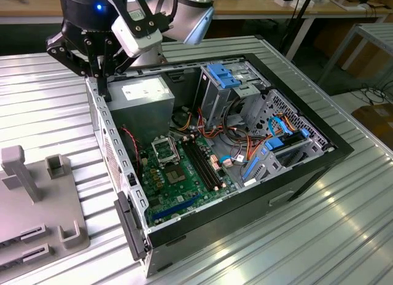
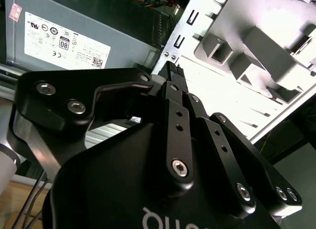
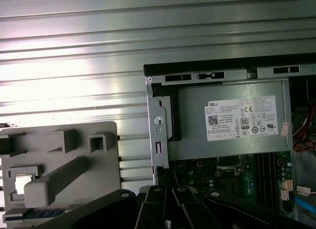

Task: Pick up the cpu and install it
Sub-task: 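Reach for the cpu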

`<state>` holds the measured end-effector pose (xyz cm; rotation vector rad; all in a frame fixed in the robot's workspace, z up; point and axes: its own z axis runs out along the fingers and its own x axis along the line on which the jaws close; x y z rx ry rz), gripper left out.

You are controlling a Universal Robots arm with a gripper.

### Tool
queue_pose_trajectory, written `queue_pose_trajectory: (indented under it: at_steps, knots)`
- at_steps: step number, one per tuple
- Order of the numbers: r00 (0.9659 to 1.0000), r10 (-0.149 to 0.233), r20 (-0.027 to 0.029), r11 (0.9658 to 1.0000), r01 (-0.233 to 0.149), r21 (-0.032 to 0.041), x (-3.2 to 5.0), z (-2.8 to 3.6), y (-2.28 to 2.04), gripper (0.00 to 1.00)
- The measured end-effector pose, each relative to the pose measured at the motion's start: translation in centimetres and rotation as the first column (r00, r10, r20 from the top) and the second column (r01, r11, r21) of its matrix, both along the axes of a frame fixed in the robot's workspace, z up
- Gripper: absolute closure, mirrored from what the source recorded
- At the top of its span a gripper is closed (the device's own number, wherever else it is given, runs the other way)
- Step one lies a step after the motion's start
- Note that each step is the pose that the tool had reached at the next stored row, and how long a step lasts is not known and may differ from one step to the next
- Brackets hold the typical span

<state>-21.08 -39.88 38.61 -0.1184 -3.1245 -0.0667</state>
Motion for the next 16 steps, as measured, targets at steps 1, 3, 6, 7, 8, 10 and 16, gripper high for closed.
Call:
queue_pose_trajectory:
  at_steps: [1, 3, 6, 7, 8, 10, 16]
  knots:
    - [1.0, 0.0, -0.0003, 1.0, 0.0, 0.0001, -0.08, -0.01, 0.0, 0.89]
    - [1.0, 0.0, -0.0008, 1.0, 0.0, 0.0001, -0.19, -0.01, 0.0, 0.89]
    - [1.0, 0.0, -0.0015, 1.0, 0.0, 0.0001, -0.36, -0.03, 0.0, 0.89]
    - [1.0, 0.0, -0.0018, 1.0, 0.0, 0.0, -0.41, -0.03, 0.0, 0.89]
    - [1.0, 0.0, -0.002, 1.0, 0.0, 0.0001, -0.47, -0.04, 0.0, 0.89]
    - [1.0, 0.0, -0.0025, 1.0, 0.0, 0.0001, -0.59, -0.04, 0.0, 0.89]
    - [1.0, 0.0, -0.0038, 1.0, 0.0, 0.0, -0.85, -0.06, 0.0, 0.89]
